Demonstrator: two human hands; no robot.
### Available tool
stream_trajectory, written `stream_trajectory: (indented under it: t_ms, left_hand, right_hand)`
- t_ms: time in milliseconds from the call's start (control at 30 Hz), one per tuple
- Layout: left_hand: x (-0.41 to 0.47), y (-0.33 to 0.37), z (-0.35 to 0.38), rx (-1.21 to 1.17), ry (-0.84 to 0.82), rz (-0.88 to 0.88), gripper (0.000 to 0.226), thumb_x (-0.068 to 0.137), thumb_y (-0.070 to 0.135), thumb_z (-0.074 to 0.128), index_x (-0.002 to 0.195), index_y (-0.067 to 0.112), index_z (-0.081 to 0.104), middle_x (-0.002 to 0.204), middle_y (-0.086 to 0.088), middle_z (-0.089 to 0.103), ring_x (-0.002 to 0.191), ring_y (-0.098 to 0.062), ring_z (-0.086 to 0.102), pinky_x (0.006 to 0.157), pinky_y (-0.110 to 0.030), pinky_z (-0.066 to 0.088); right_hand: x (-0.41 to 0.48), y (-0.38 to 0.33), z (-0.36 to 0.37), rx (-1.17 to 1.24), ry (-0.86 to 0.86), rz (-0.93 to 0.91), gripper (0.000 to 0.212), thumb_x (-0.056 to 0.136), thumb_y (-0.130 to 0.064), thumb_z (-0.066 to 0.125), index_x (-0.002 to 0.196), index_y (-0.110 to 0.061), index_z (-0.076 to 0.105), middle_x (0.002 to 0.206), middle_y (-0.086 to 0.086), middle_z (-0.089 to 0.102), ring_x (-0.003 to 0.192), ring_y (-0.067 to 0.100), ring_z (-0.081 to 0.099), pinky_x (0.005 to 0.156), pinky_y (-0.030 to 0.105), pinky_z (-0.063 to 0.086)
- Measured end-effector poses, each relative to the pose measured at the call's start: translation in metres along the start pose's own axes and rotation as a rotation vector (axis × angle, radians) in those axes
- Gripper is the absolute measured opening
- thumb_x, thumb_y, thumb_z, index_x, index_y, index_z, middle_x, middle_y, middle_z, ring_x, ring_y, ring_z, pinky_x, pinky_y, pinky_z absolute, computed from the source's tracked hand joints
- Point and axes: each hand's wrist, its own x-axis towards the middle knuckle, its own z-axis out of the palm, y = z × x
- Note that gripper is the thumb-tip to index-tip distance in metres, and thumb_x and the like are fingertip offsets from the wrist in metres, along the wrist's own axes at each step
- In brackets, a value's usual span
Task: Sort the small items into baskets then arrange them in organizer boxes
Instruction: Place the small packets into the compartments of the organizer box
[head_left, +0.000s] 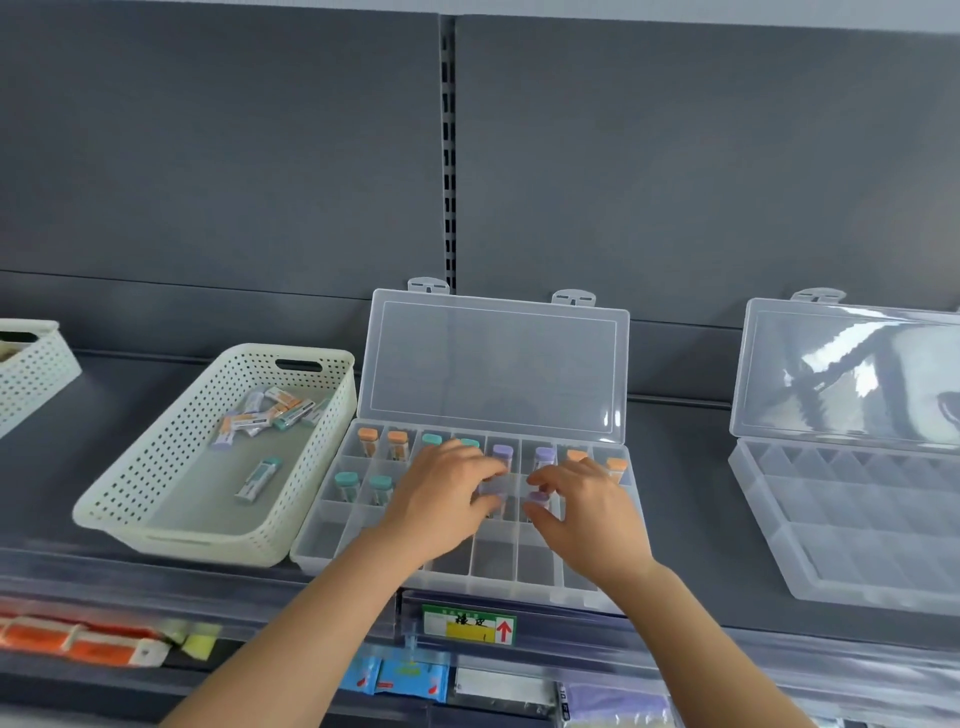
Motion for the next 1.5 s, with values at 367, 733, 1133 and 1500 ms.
stream_trajectory:
  t_ms: [367,733,1133,1500]
  left_hand:
    - [-0.01,-0.02,-0.016,0.218,-0.094,-0.043,0.021,0.093,0.029,0.057,0.11,0.03,0.068,0.106,0.012,0.062,0.105,-0.012,0.045,0.094,-0.033,0.031]
    - [-0.009,-0.024,-0.016,0.225,-0.1,-0.036,0.027,0.092,0.028,0.059,0.119,0.024,0.066,0.11,0.008,0.062,0.106,-0.014,0.046,0.093,-0.031,0.035]
    - [-0.048,-0.107,-0.087,0.266,0.091,-0.339,0.023,0.093,0.027,0.055,0.11,0.023,0.07,0.113,0.002,0.064,0.109,-0.017,0.055,0.095,-0.034,0.045]
    - [-0.046,-0.235,-0.091,0.31,-0.179,-0.483,0.044,0.085,-0.005,0.041,0.127,0.006,0.051,0.118,-0.012,0.056,0.108,-0.03,0.056,0.089,-0.041,0.049]
  right_hand:
    - [0.015,-0.018,0.01,-0.041,0.023,-0.08,0.013,0.069,-0.028,0.083,0.08,-0.023,0.078,0.081,-0.002,0.071,0.076,0.019,0.062,0.06,0.032,0.053]
    - [0.02,-0.021,0.014,-0.055,-0.021,-0.081,0.02,0.076,-0.033,0.076,0.093,-0.023,0.076,0.096,-0.001,0.071,0.09,0.021,0.06,0.073,0.032,0.049]
    - [0.074,-0.113,0.036,0.031,-0.126,-0.294,0.017,0.081,-0.028,0.068,0.095,-0.02,0.074,0.092,0.003,0.07,0.086,0.025,0.061,0.075,0.035,0.051]
    - [0.163,-0.207,0.122,-0.365,-0.451,-0.382,0.034,0.092,-0.037,0.053,0.12,-0.019,0.061,0.116,0.005,0.061,0.113,0.027,0.05,0.098,0.039,0.041]
